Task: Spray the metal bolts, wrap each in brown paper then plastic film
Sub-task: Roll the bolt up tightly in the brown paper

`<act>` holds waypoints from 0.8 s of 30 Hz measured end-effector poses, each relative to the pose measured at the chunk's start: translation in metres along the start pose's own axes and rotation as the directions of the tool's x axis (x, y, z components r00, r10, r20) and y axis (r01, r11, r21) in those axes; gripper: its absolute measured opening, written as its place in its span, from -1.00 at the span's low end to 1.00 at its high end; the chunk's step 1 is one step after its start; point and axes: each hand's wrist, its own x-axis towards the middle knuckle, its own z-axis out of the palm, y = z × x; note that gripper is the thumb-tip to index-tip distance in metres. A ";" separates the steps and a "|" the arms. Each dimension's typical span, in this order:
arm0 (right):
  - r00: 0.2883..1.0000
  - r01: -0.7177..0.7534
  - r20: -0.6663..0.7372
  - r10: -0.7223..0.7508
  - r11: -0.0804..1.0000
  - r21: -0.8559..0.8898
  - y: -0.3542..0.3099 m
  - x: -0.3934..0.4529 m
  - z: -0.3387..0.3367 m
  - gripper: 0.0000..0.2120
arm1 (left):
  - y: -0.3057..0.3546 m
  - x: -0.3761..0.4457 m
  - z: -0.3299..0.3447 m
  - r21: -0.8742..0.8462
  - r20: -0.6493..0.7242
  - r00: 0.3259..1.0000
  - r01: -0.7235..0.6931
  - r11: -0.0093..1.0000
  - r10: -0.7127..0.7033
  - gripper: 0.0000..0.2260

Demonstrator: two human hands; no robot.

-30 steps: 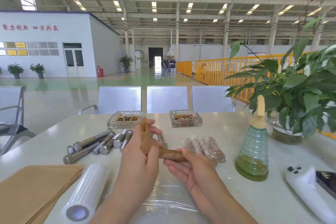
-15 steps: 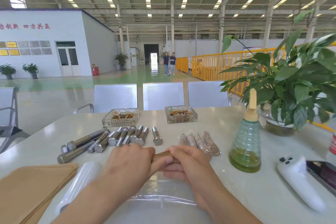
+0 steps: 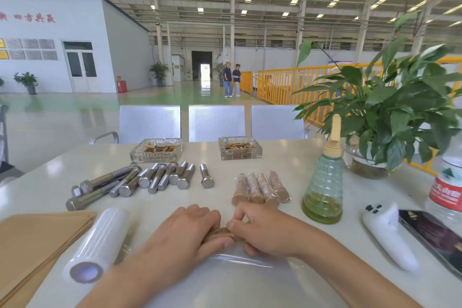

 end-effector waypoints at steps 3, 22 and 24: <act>0.999 0.030 -0.015 -0.034 0.976 -0.216 -0.003 0.001 -0.004 -0.81 | 0.001 0.000 0.006 -0.081 -0.038 0.999 -0.033 0.996 0.030 -0.67; 0.891 -0.441 -0.231 0.390 0.629 -0.640 0.009 -0.034 -0.050 -0.70 | 0.003 -0.003 0.006 -0.141 -0.022 1.000 -0.019 0.990 0.016 -0.79; 0.874 -0.478 -0.271 0.403 0.613 -0.629 0.012 -0.030 -0.044 -0.75 | 0.003 -0.002 0.006 -0.143 -0.023 1.000 -0.017 0.990 0.013 -0.78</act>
